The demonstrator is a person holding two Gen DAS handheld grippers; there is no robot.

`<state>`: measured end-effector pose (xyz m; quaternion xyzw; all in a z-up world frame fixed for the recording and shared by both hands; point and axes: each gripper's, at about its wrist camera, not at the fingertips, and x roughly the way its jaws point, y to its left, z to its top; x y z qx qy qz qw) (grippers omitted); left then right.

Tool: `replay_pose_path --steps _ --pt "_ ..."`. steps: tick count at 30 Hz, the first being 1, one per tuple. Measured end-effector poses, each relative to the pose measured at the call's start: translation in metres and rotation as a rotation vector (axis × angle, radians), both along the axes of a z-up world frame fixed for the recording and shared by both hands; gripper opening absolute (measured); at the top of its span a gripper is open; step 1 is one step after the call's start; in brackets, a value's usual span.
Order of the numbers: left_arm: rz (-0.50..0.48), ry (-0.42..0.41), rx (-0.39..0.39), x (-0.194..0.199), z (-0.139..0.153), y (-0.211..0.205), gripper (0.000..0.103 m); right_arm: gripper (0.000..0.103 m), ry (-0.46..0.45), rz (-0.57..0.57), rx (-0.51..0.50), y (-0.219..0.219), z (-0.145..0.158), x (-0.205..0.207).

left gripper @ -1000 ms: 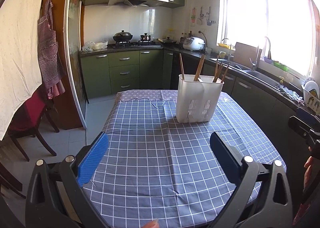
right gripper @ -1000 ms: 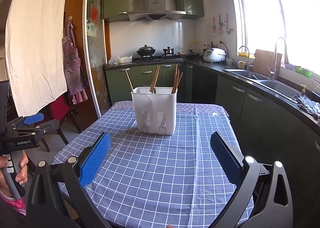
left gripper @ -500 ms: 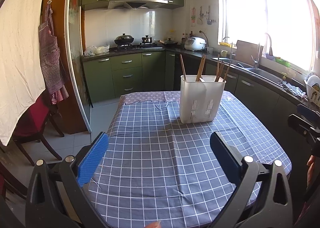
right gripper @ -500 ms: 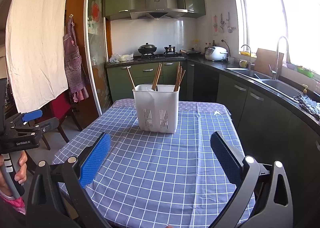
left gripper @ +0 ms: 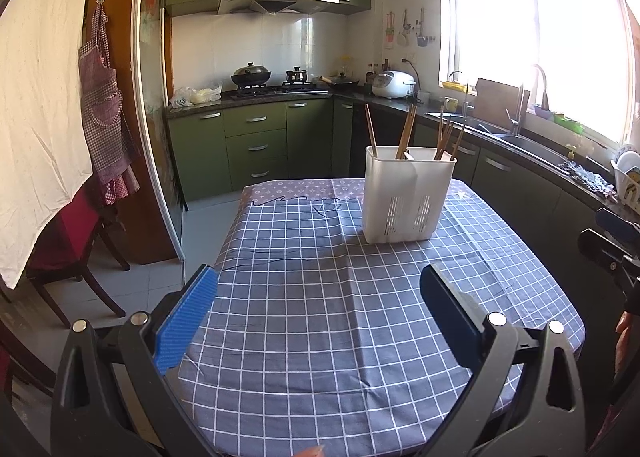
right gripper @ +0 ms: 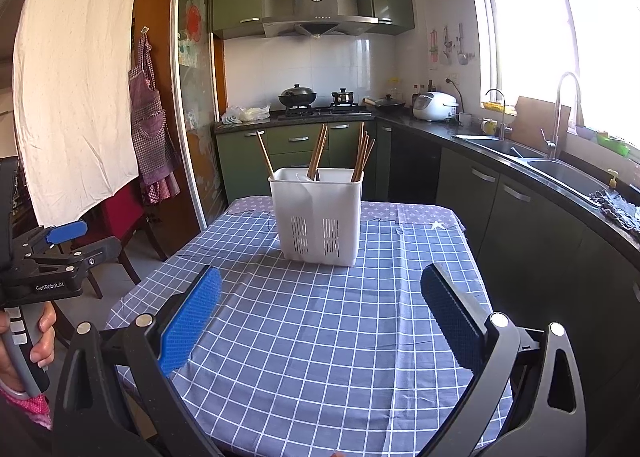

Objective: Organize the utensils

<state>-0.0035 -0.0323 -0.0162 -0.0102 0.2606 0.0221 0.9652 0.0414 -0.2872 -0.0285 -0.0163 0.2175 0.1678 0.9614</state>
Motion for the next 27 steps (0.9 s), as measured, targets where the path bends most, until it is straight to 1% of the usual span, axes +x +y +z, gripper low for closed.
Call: replay_pose_path --steps 4,9,27 --pt "-0.003 -0.005 -0.001 -0.0007 0.0015 0.0001 0.096 0.098 0.001 0.0 0.001 -0.0001 -0.0001 0.0001" --pt "-0.003 0.006 0.029 0.0 -0.0002 -0.0048 0.096 0.098 0.003 0.001 0.0 0.0004 -0.0009 0.0002" --pt "-0.014 0.03 0.015 0.0031 -0.0028 -0.0035 0.097 0.098 0.009 0.006 -0.002 -0.0003 -0.0063 0.002"
